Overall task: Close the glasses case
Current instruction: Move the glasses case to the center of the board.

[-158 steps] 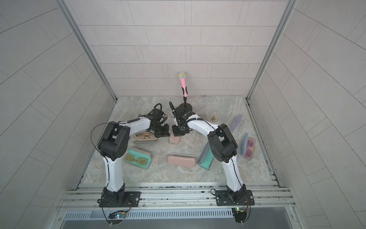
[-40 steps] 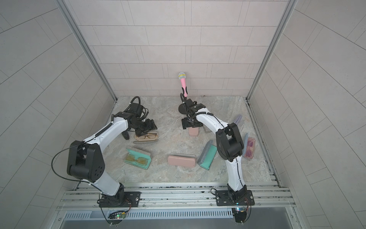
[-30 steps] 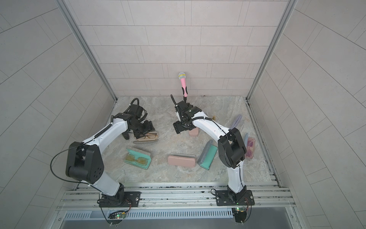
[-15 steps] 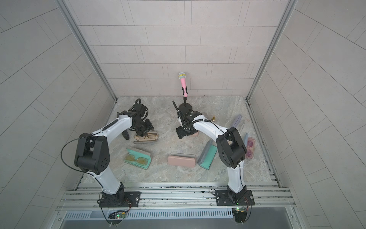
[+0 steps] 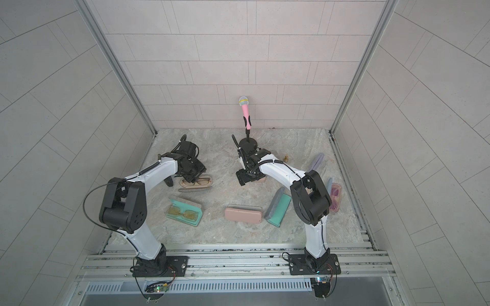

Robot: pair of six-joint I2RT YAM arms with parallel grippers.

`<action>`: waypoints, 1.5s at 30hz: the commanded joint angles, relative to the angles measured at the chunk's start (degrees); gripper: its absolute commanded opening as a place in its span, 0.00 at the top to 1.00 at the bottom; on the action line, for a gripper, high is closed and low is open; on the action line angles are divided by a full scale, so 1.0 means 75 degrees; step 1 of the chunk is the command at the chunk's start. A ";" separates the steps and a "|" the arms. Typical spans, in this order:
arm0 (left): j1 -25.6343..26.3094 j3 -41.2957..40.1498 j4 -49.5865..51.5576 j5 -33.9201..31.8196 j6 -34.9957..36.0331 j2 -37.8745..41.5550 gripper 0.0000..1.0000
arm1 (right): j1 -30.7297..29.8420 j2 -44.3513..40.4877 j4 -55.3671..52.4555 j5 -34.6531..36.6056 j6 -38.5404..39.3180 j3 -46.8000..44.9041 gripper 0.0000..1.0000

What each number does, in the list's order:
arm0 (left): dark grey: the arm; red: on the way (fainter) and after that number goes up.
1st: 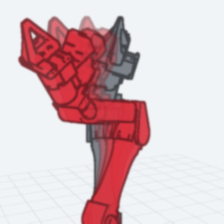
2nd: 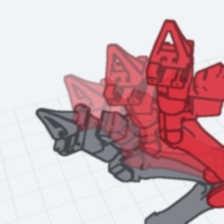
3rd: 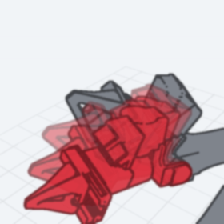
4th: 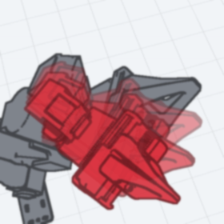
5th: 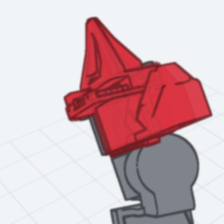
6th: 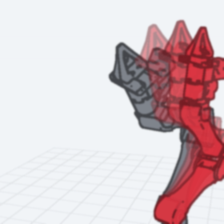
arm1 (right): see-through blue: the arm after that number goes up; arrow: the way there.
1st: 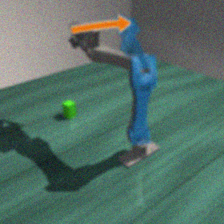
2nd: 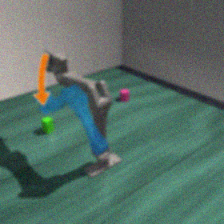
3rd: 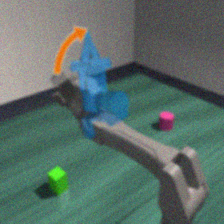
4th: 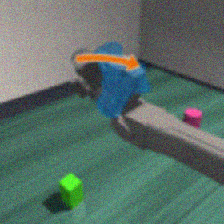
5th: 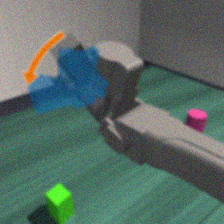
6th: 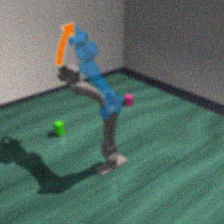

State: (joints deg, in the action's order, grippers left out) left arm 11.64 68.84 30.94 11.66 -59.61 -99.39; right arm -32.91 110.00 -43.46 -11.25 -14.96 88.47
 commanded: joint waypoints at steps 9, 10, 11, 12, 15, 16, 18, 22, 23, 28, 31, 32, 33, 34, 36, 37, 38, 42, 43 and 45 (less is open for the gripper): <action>-0.0036 -0.0392 -0.0357 -0.0370 -0.0545 0.0456 0.55 | 0.0046 -0.0256 -0.0028 -0.0059 0.0049 -0.0181 0.21; -0.0033 -0.0412 -0.0375 -0.0383 -0.0558 0.0444 0.56 | 0.0051 -0.0262 -0.0020 -0.0058 0.0056 -0.0185 0.21; -0.0039 -0.0422 -0.0387 -0.0409 -0.0559 0.0428 0.57 | 0.0046 -0.0263 -0.0019 -0.0047 0.0061 -0.0193 0.21; -0.0039 -0.0425 -0.0398 -0.0406 -0.0565 0.0409 0.58 | 0.0051 -0.0261 -0.0021 -0.0037 0.0061 -0.0194 0.21; -0.0040 -0.0436 -0.0433 -0.0423 -0.0588 0.0350 0.59 | 0.0068 -0.0251 -0.0019 -0.0030 0.0055 -0.0200 0.21; -0.0037 -0.0458 -0.0440 -0.0430 -0.0606 0.0351 0.60 | 0.0086 -0.0240 -0.0021 -0.0030 0.0049 -0.0206 0.21; -0.0039 -0.0506 -0.0480 -0.0471 -0.0631 0.0377 0.60 | 0.0098 -0.0229 -0.0031 -0.0058 0.0049 -0.0188 0.22; -0.0040 -0.0535 -0.0492 -0.0525 -0.0665 0.0387 0.60 | 0.0112 -0.0205 -0.0029 -0.0071 0.0035 -0.0159 0.21; -0.0034 -0.0552 -0.0503 -0.0535 -0.0665 0.0381 0.60 | 0.0121 -0.0196 -0.0038 -0.0071 0.0044 -0.0160 0.21; -0.0046 -0.0610 -0.0596 -0.0512 -0.0669 0.0248 0.61 | 0.0132 -0.0182 -0.0045 -0.0066 0.0038 -0.0194 0.21; -0.0044 -0.0594 -0.0667 -0.0483 -0.0676 0.0146 0.62 | 0.0151 -0.0167 -0.0039 -0.0071 0.0038 -0.0217 0.22; -0.0036 -0.0600 -0.0688 -0.0484 -0.0679 0.0118 0.63 | 0.0147 -0.0161 -0.0035 -0.0071 0.0038 -0.0217 0.21; -0.0040 -0.0599 -0.0720 -0.0469 -0.0693 0.0090 0.63 | 0.0155 -0.0149 -0.0040 -0.0076 0.0038 -0.0218 0.22; -0.0041 -0.0589 -0.0726 -0.0459 -0.0677 0.0067 0.63 | 0.0152 -0.0136 -0.0038 -0.0073 0.0036 -0.0209 0.21; -0.0044 -0.0555 -0.0739 -0.0441 -0.0654 0.0003 0.64 | 0.0160 -0.0102 -0.0031 -0.0078 0.0033 -0.0194 0.21; -0.0044 -0.0541 -0.0746 -0.0435 -0.0653 -0.0039 0.64 | 0.0164 -0.0088 -0.0037 -0.0078 0.0030 -0.0183 0.21; -0.0034 -0.0529 -0.0759 -0.0430 -0.0643 -0.0069 0.64 | 0.0162 -0.0059 -0.0034 -0.0072 0.0026 -0.0182 0.21; -0.0042 -0.0525 -0.0817 -0.0352 -0.0634 -0.0179 0.65 | 0.0176 0.0005 -0.0047 -0.0072 0.0010 -0.0130 0.21; -0.0048 -0.0528 -0.0828 -0.0348 -0.0641 -0.0206 0.65 | 0.0182 0.0023 -0.0048 -0.0071 0.0003 -0.0114 0.21; -0.0042 -0.0526 -0.0855 -0.0332 -0.0630 -0.0240 0.65 | 0.0193 0.0052 -0.0050 -0.0071 0.0001 -0.0089 0.21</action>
State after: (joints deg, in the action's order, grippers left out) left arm 11.64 65.10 24.56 9.34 -63.61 -100.22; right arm -31.79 109.93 -43.44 -11.66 -15.03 87.66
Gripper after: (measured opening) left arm 0.350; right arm 0.786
